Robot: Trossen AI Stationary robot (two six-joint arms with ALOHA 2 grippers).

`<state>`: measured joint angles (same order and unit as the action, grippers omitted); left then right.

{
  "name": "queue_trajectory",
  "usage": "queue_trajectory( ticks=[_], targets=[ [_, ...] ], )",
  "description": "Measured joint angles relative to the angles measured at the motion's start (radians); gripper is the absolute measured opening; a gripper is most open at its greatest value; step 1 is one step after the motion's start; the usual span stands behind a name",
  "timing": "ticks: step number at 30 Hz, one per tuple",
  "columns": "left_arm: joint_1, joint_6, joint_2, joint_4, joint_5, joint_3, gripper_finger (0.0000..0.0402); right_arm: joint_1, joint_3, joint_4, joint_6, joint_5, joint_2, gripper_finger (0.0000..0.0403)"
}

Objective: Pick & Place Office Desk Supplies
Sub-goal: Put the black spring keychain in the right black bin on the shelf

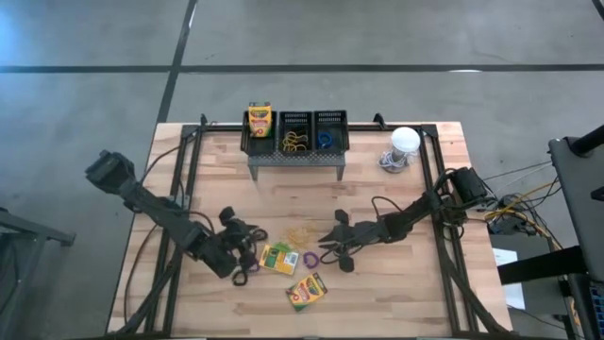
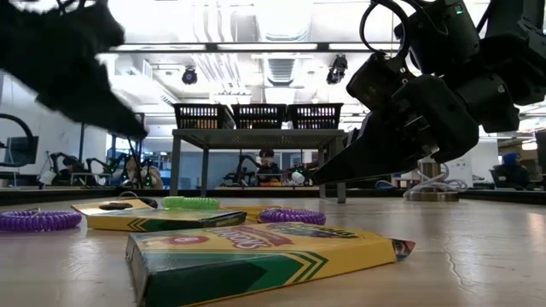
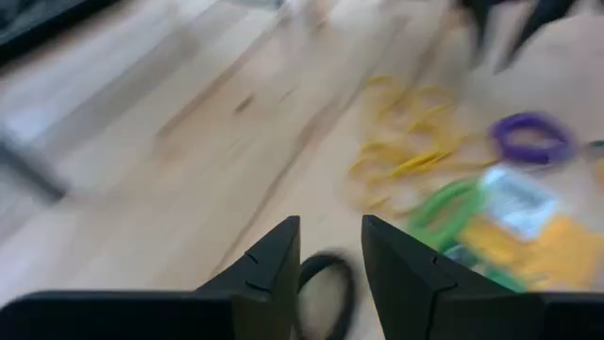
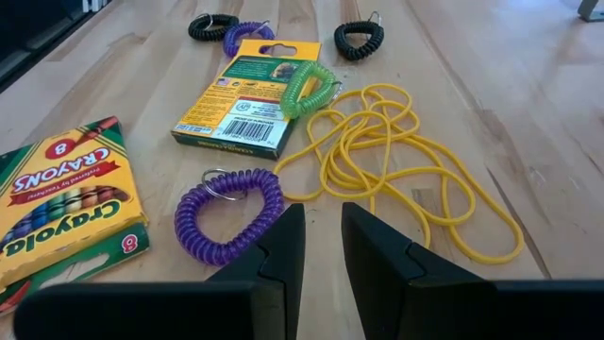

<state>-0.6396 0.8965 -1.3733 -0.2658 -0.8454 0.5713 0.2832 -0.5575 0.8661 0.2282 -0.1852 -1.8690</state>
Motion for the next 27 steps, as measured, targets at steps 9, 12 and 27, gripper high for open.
queue_trajectory(
  ticks=[9, 12, 27],
  targets=[
    [0.039, 0.21, 0.122, 0.218, 0.12, -0.263, 0.0134, 0.0, -0.001, 0.0, -0.003, 0.0, 0.0, 0.0068],
    [0.046, 0.207, 0.131, 0.428, 0.135, -0.373, 0.0156, 0.0, -0.002, 0.0, -0.003, 0.0, 0.0, 0.0068],
    [0.052, 0.053, 0.064, 0.63, 0.144, -0.401, 0.0171, 0.0, -0.003, -0.001, -0.003, 0.0, 0.0, 0.0068]
  ],
)
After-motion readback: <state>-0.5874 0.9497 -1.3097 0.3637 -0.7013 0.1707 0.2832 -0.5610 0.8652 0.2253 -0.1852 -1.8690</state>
